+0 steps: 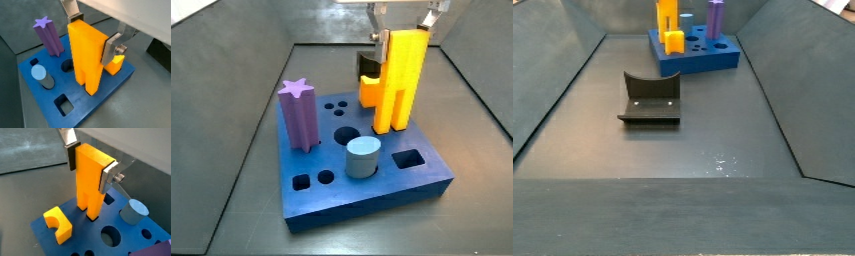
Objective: Pick up the double-square object. Move up. Place the double-square object on the fixture. Regrasp the double-square object. Move to above the board. Insert the double-square object.
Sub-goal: Insert the double-square object.
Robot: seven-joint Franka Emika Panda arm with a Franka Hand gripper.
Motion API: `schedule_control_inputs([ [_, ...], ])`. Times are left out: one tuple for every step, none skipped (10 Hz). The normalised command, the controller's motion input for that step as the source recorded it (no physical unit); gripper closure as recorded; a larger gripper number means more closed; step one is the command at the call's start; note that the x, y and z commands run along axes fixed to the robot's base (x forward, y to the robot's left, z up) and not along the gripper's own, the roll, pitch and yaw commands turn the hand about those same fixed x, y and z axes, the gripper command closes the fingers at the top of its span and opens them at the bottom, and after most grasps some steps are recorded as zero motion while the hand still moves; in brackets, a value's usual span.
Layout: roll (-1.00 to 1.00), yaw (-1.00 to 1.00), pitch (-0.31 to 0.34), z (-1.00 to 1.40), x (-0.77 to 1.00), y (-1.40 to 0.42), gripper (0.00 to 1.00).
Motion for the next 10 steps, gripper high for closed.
schedule_control_inputs([
  [0.27,0.16,-0.104,-0.1,-0.02,-0.26,1.0],
  [0.4,0.21,-0.267,-0.29,-0.22,-0.39,1.0],
  [0.26,0.19,-0.176,-0.15,-0.14,-0.25,1.0],
  [0.16,0.17,0.0,0.0,0.07,0.0,1.0],
  [0.15,0.1,0.0,0.0,0.1,0.0,1.0],
  [0.2,0.05,0.0,0.0,0.07,0.0,1.0],
  [0.15,0.0,0.001,0.01,0.1,0.0,1.0],
  [0.06,-0.37,0.066,0.03,0.21,-0.03,1.0],
  [0.13,-0.81,0.0,-0.02,0.1,0.0,1.0],
  [0.11,-0.55,0.036,0.0,0.04,0.0,1.0],
])
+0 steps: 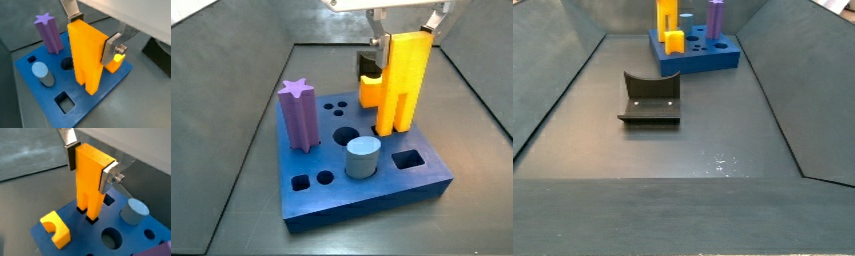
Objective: Pick up the double-square object. Move up. Place the double-square object on the fixture. Regrasp the double-square object. Move to above the board. Insert the double-square object.
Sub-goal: Insert the double-square object.
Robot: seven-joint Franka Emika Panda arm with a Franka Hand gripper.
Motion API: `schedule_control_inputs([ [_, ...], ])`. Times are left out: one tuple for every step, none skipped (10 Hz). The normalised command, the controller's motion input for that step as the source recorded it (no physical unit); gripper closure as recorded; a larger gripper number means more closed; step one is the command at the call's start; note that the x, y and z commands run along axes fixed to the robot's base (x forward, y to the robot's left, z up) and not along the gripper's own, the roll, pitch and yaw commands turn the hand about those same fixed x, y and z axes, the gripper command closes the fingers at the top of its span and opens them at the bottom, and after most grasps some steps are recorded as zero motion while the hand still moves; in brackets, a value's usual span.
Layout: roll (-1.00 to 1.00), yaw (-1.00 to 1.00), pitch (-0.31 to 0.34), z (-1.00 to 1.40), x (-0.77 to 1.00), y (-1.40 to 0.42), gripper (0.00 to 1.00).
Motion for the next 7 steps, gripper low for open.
schedule_control_inputs([
  [0.0,0.0,0.0,0.0,0.0,0.09,1.0],
  [0.0,0.02,-0.01,-0.01,-0.24,0.36,1.0],
  [-0.02,0.0,0.0,0.0,-0.05,0.11,1.0],
  [0.0,0.0,0.0,-0.02,0.0,0.0,1.0],
  [0.0,0.27,0.0,-0.45,0.04,-0.07,1.0],
  [0.0,0.28,0.0,-0.29,0.03,-0.12,1.0],
  [0.0,0.0,0.0,0.0,0.0,-0.05,1.0],
])
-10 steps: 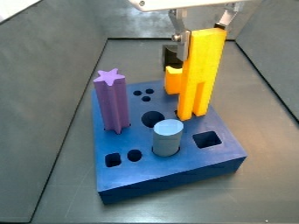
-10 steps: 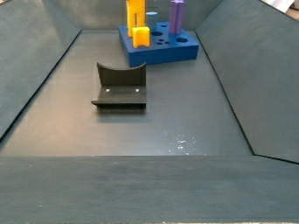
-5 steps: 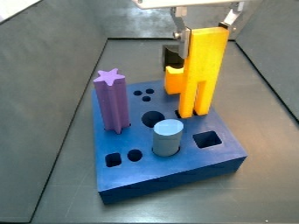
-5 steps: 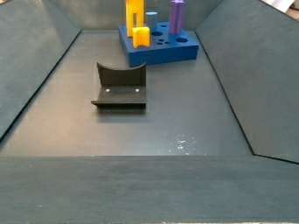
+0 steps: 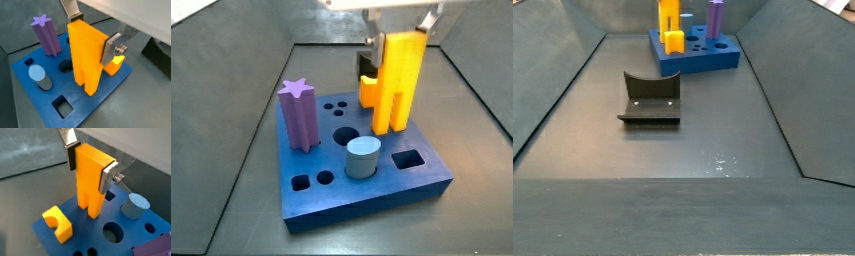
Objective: Pick up the double-square object. Move up. Place the double-square object on the fixture. Regrasp the double-square object. Move to above the board. Insert the double-square object.
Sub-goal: Insert the double-square object.
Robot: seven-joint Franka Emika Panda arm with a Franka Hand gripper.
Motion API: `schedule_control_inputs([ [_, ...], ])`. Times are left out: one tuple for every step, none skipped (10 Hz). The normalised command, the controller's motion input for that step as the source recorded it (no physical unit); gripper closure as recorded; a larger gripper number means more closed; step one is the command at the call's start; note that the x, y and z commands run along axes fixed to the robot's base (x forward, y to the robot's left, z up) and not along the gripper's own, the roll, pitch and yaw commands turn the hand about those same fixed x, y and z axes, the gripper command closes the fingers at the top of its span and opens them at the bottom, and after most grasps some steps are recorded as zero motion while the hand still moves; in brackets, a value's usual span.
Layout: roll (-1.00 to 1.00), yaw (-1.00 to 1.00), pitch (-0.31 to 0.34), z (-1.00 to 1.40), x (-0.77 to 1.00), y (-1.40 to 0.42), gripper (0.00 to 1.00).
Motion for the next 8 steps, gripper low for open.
schedule_control_inputs([
  [0.01,0.0,0.0,-0.15,0.0,0.0,1.0],
  [0.01,-0.08,-0.211,-0.86,-0.09,-0.04,1.0],
  [0.08,-0.14,-0.133,-0.99,0.0,-0.05,1.0],
  [0.2,-0.08,-0.067,-0.95,0.0,0.0,1.0],
  [0.23,-0.03,-0.066,-0.91,0.0,0.01,1.0],
  [0.28,0.0,-0.084,-0.8,0.0,0.0,1.0],
  [0.33,0.0,-0.099,-0.7,0.0,-0.04,1.0],
  [0.32,0.0,-0.099,-0.72,0.0,-0.1,1.0],
])
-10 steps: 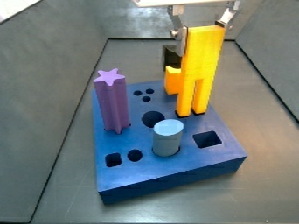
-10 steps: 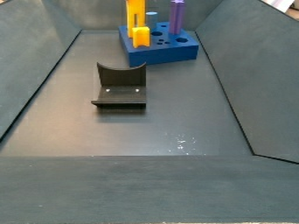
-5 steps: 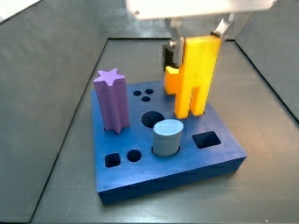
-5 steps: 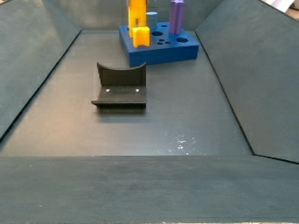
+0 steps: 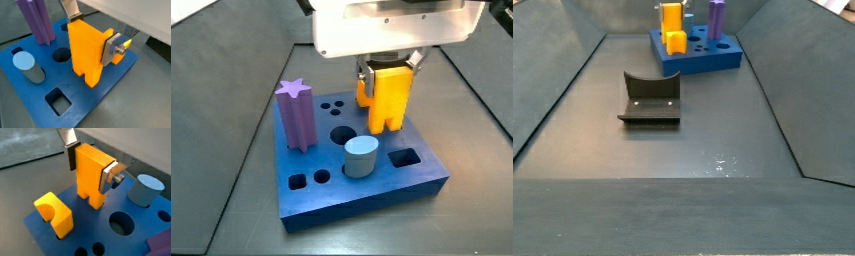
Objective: Pick up the double-square object. Move up. Place the double-square object on the fixture. Regrasp the double-square object. Move to above the board. Insert the double-square object.
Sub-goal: Insert the double-square object.
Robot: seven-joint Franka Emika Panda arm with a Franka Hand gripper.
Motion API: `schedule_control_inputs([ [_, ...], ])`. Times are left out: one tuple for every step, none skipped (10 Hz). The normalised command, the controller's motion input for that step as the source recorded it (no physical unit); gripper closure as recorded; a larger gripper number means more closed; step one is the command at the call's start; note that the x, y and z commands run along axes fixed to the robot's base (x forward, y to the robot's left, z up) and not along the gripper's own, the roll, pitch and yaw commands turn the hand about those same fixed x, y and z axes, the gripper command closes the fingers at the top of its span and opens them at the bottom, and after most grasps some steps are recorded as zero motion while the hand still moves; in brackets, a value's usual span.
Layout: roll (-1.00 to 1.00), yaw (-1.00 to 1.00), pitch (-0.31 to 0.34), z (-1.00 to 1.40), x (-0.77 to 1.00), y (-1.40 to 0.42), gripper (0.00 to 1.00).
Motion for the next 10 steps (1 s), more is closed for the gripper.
schedule_control_inputs([
  [0.27,0.0,-0.103,-0.77,0.02,-0.21,1.0],
  [0.25,0.0,-0.096,-0.81,0.07,-0.27,1.0],
  [0.24,0.0,-0.073,-0.83,0.13,-0.31,1.0],
  [0.22,0.0,-0.02,-0.85,0.25,-0.31,1.0],
  [0.03,0.0,0.0,0.0,0.0,0.0,1.0],
  [0.0,0.0,0.0,-0.26,0.01,0.0,1.0],
  [0.05,0.0,0.053,-1.0,0.32,-0.02,1.0],
  [0.09,0.0,0.09,-0.97,0.35,0.0,1.0],
  [-0.01,0.0,0.021,-0.08,0.02,0.0,1.0],
  [0.0,0.0,0.0,0.0,0.0,0.0,1.0],
])
